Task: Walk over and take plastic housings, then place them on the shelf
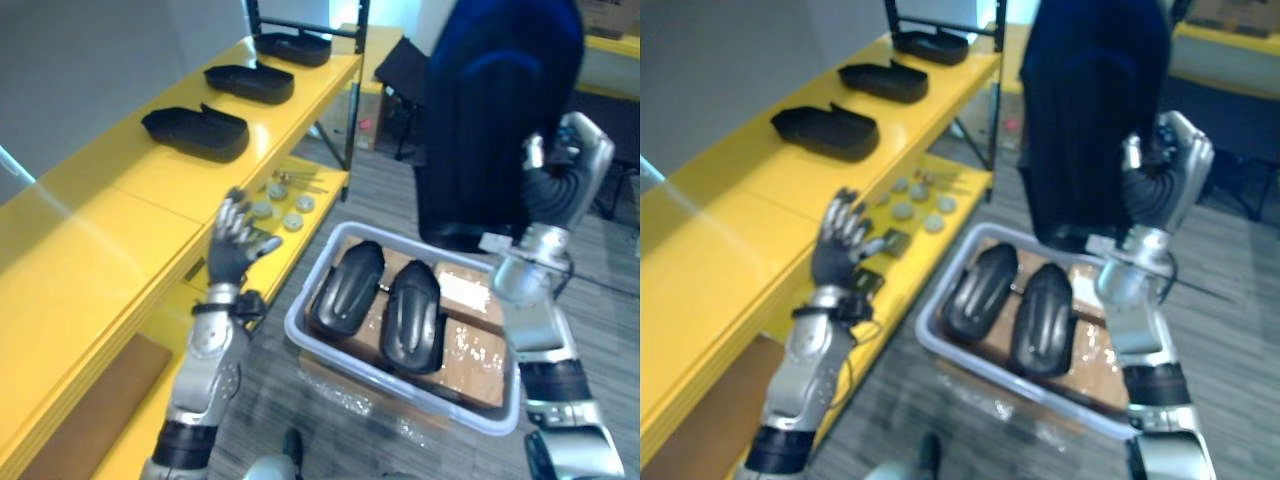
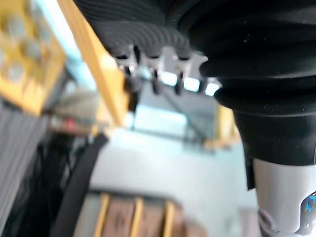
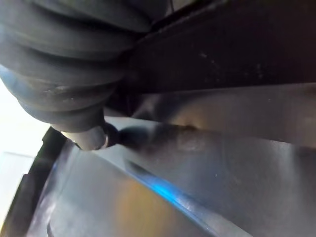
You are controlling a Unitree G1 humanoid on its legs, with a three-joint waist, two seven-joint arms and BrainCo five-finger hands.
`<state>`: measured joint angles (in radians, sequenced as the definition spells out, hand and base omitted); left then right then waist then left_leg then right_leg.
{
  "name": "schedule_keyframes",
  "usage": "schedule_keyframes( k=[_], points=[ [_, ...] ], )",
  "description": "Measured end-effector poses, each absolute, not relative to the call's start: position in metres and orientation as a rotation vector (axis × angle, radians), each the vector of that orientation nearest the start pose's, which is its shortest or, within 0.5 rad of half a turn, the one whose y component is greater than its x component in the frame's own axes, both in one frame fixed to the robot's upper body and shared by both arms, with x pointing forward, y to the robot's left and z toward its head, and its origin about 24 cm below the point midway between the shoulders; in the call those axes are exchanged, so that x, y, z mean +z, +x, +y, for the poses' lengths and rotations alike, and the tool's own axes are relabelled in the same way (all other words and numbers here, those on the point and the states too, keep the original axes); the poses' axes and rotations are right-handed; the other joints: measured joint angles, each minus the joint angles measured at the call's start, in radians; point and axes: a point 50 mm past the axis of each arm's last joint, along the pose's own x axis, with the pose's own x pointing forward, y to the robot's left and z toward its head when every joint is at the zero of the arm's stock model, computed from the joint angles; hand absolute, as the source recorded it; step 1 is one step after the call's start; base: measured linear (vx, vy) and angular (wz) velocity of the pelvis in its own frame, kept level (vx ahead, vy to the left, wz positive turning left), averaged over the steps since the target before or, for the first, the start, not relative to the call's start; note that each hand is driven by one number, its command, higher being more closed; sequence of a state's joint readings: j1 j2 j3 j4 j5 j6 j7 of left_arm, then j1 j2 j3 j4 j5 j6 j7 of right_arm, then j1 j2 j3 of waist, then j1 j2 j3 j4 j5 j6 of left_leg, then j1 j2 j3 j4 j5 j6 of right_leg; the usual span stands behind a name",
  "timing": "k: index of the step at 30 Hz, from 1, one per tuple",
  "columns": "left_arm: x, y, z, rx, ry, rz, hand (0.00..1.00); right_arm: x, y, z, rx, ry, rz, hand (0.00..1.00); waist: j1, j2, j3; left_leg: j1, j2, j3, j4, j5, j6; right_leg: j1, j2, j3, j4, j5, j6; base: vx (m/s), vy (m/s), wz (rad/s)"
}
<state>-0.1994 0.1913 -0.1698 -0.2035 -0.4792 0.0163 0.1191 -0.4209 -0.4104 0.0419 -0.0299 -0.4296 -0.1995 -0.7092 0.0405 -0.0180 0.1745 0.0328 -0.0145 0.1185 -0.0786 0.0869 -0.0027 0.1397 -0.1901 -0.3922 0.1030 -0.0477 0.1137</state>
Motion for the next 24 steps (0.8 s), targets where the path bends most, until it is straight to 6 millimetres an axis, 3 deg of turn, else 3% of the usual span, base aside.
schedule_keyframes(
  k=[8,14,24],
  points=[
    [0.119,0.281,0.107,-0.293,-0.34,-0.176,0.0,0.2,0.29,-0.158,-0.411,-0.523,-0.939,1.0,-0.005,0.027,-0.017,-0.012,-0.017,0.005,-0.01,0.025,0.009,-0.002,-0.005,0.007,-0.031,-0.001,0.0,-0.09,0.024,-0.03],
    [0.118,0.282,0.098,-0.304,-0.302,-0.171,0.0,0.182,0.297,-0.142,-0.347,-0.505,-0.863,1.0,-0.015,0.05,-0.038,-0.021,-0.013,0.002,-0.012,0.055,0.01,-0.005,0.002,-0.005,-0.045,0.002,-0.001,-0.07,0.008,0.03],
    [0.107,0.283,0.092,-0.255,-0.257,-0.126,0.0,0.158,0.299,-0.111,-0.205,-0.463,-0.77,1.0,-0.015,0.047,-0.056,-0.041,-0.015,-0.002,-0.012,0.073,0.017,-0.017,0.004,-0.005,-0.064,0.028,-0.002,-0.01,0.014,0.01]
  ],
)
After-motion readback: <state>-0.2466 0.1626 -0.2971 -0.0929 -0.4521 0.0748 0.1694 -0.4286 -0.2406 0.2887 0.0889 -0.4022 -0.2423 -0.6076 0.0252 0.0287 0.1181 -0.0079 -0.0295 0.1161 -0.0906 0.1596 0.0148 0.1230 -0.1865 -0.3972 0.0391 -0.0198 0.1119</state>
